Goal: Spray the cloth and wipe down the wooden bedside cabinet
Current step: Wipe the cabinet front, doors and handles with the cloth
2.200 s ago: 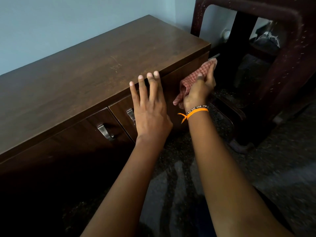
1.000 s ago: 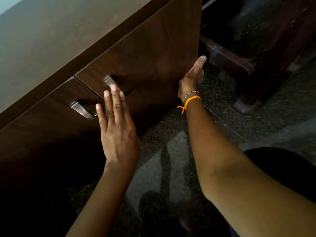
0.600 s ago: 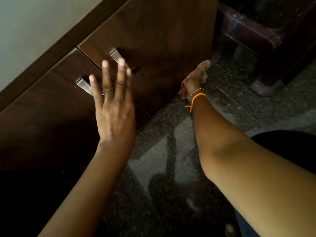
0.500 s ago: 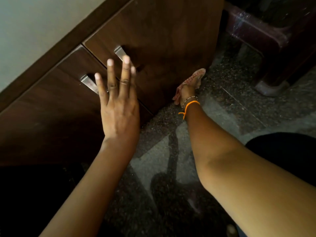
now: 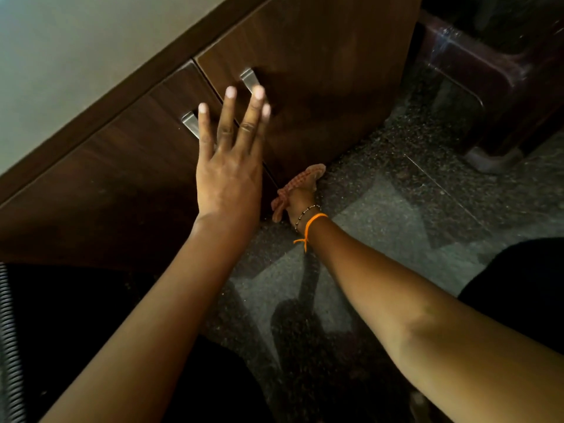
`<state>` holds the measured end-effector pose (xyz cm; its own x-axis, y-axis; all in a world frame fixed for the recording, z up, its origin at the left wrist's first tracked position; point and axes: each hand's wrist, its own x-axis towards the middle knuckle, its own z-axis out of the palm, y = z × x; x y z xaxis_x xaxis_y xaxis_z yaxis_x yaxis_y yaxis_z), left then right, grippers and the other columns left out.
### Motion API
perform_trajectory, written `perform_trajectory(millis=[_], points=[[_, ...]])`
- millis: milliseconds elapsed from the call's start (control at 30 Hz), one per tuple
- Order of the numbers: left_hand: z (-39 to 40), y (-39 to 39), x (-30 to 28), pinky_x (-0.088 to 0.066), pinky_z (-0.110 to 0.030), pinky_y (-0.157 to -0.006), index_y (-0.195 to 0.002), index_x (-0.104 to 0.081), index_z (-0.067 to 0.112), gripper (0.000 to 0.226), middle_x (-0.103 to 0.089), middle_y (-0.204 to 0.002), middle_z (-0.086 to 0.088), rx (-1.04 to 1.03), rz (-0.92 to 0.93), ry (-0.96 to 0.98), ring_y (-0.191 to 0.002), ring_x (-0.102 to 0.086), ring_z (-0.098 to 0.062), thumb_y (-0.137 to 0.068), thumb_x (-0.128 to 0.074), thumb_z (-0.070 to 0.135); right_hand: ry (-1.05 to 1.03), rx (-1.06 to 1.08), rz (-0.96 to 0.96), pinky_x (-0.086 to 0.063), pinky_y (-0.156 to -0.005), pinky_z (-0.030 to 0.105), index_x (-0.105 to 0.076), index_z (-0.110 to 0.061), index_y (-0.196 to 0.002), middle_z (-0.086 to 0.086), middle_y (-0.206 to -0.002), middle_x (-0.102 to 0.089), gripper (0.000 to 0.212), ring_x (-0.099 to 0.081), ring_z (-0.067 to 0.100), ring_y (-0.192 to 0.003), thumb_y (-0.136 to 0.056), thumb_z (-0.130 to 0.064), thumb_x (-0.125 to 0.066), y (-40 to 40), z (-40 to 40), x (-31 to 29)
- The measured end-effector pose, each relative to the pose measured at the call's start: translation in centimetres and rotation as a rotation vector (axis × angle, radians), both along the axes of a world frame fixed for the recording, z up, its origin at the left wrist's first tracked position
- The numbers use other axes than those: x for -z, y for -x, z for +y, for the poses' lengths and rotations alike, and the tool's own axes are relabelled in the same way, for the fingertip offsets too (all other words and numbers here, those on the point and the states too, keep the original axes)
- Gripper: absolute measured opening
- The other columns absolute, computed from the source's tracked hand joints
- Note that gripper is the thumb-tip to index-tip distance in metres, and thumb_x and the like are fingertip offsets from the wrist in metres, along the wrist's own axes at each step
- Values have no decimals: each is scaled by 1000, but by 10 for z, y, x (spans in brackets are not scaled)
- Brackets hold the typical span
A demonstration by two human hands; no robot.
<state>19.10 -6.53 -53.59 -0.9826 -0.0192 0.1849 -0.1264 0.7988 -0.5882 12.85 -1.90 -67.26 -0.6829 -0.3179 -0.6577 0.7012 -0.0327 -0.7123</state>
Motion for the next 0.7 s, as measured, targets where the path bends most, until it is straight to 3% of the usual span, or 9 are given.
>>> perform_trajectory(millis=[67,133,200,233,300,433,533,600,700], points=[[-1,-3,3,-1,-51,-111,-148,2,13,64,5,-158,-4,-9,-34,21,-144,-3,-31,-89,-22,13,-106,112,46,-34,-23,20,-17,-15,-142,23,-84,-51,45,-48,17,-25,-102,-35,-7,3,-4,-2],[-2,-3,3,-6,-49,-113,-148,4,13,65,4,-158,-3,-12,12,-8,-144,-6,-29,-85,-14,15,48,217,71,-42,-31,23,-10,-23,-147,23,-101,-53,49,-55,17,-42,-99,-13,-10,3,-10,-5],[-2,-1,9,-12,-48,-113,-146,10,11,69,0,-158,-3,-19,27,7,-144,-9,-26,-79,-8,17,226,366,184,-57,-69,37,-7,-28,-148,12,-147,-32,76,-59,19,-92,-85,12,-19,-1,-9,-26],[-4,0,12,-13,-47,-114,-144,13,9,68,-1,-158,-3,-6,37,11,-144,-10,-26,-81,-10,17,241,368,302,-48,-97,42,-7,-26,-148,3,-154,-19,82,-46,17,-119,-81,18,-22,-3,-9,-36],[-8,1,18,-12,-47,-114,-144,13,8,64,-3,-158,-4,21,64,44,-144,-11,-26,-88,-17,18,252,339,538,-21,-118,38,-10,-18,-148,-1,-154,-13,80,-20,13,-140,-79,21,-27,-7,-11,-60],[-10,1,18,4,-48,-110,-140,22,10,70,6,-158,-6,13,47,-28,-144,0,-29,-97,-31,25,107,282,873,-18,-119,28,-29,0,-141,20,-151,-27,61,-21,27,-143,-82,14,-31,-5,-8,-86],[-10,1,17,2,-49,-110,-142,19,8,76,3,-158,-6,23,61,-3,-144,-3,-29,-94,-40,18,-82,268,1081,-21,-117,49,-34,3,-138,25,-149,-28,51,-23,34,-141,-88,0,-39,13,-6,-84],[-10,0,17,1,-49,-110,-144,14,7,76,1,-158,-6,32,57,-10,-144,-5,-29,-92,-41,13,-186,325,1083,-17,-117,54,-29,6,-140,29,-150,-21,53,-18,39,-142,-87,1,-39,35,-5,-70],[-9,0,16,2,-51,-110,-145,14,7,76,4,-158,-8,25,31,-14,-144,-2,-29,-89,-38,10,-277,415,906,-10,-119,46,-24,10,-139,32,-150,-16,59,-15,41,-142,-81,8,-33,68,2,-36]])
